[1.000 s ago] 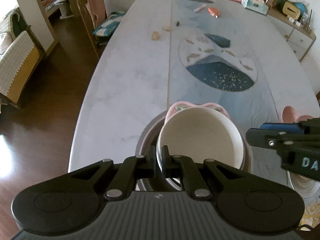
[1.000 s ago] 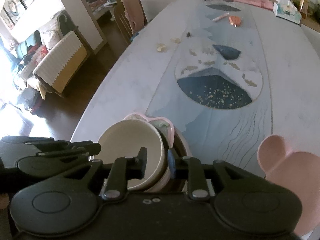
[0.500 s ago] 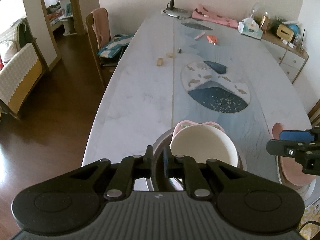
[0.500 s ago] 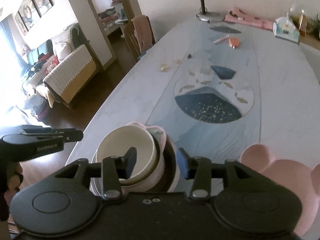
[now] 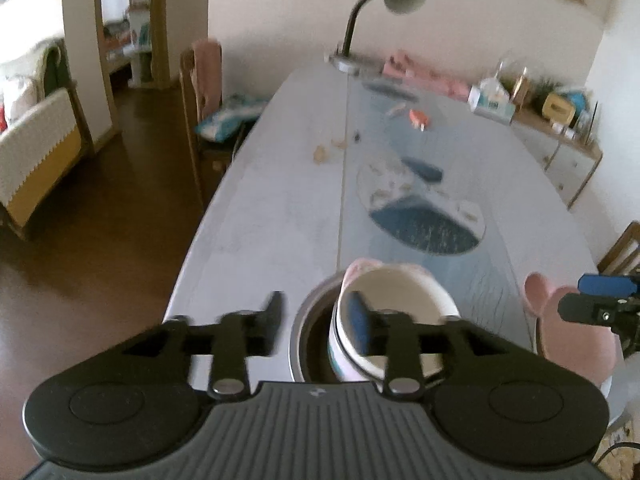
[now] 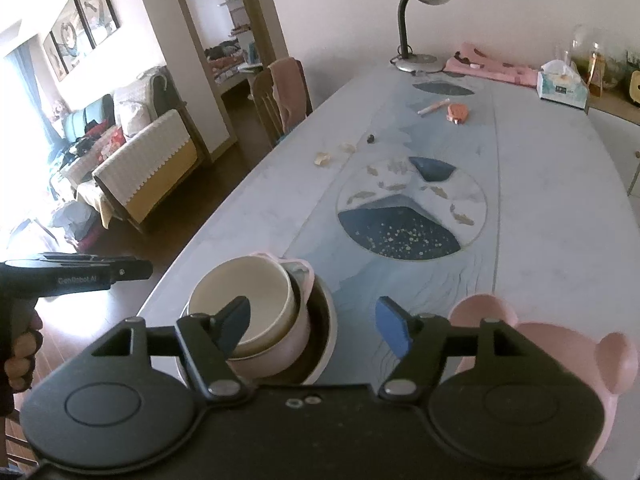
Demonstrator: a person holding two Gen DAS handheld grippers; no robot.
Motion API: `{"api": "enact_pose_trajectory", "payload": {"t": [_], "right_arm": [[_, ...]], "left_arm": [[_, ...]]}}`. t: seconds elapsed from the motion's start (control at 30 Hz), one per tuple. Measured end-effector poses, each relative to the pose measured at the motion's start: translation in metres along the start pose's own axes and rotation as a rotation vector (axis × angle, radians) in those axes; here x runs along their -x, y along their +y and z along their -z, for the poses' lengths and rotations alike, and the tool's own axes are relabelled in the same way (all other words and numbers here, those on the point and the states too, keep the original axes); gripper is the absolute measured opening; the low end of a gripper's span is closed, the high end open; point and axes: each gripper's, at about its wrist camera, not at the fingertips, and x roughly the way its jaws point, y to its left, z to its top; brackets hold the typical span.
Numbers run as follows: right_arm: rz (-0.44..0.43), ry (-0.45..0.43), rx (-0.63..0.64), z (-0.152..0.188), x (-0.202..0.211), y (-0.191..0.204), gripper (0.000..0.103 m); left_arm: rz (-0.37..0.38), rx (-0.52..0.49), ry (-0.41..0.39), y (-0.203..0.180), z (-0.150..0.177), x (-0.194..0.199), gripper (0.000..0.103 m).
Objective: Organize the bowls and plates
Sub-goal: 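Open both grippers and pull them back from the white bowl, then close both grippers on the steel bowl rim of the dish stack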
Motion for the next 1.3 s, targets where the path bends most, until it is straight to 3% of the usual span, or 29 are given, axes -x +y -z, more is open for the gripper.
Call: {"api": "enact_pose_trajectory", "payload": {"t": [0.03,0.07,0.13,0.3,0.43,0.57,0.93,1.1,1.17,1.23,1.3], "right_arm": [[-0.003,-0.004,-0.001,0.0,0.001,0.0,0.07],[-0.009,-0.006,-0.001,0.001,0.003,-0.001,0.07],[-0.016,-0.009,0.009,0.003,0.004,0.0,0.071],[-0.024,0.002,0.011,0.009,0.001,0.003,0.077],[-0.022,0.02,0.001,0.016,-0.01,0.004,0.085],[-0.013,0.07,-0.026,0.027,-0.032,0.001,0.085],[0.049,0.2,-0.113,0.048,-0.092,-0.012,0.066],[0.039,0.246,-0.131,0.047,-0.107,-0.014,0.048],[0.034,0.261,-0.142,0.048,-0.111,-0.014,0.042],[0.03,0.274,-0.154,0.047,-0.116,-0.015,0.034],[0.025,0.279,-0.167,0.045,-0.118,-0.016,0.027]], "left_arm": [[-0.002,0.005,-0.035,0.001,0.002,0.005,0.075],[-0.002,0.011,-0.067,0.002,0.005,0.009,0.078],[0.002,0.01,-0.099,0.003,0.009,0.015,0.078],[0.019,0.013,-0.077,0.007,0.019,0.01,0.078],[0.025,0.03,-0.017,0.016,0.027,-0.007,0.079],[0.029,0.046,0.075,0.027,0.038,-0.035,0.079],[0.042,-0.025,0.185,0.034,0.047,-0.089,0.079],[0.026,-0.047,0.213,0.032,0.045,-0.101,0.078],[0.037,-0.039,0.233,0.034,0.044,-0.106,0.067],[0.036,-0.036,0.263,0.033,0.044,-0.112,0.047],[0.047,-0.023,0.277,0.034,0.044,-0.114,0.039]]}}
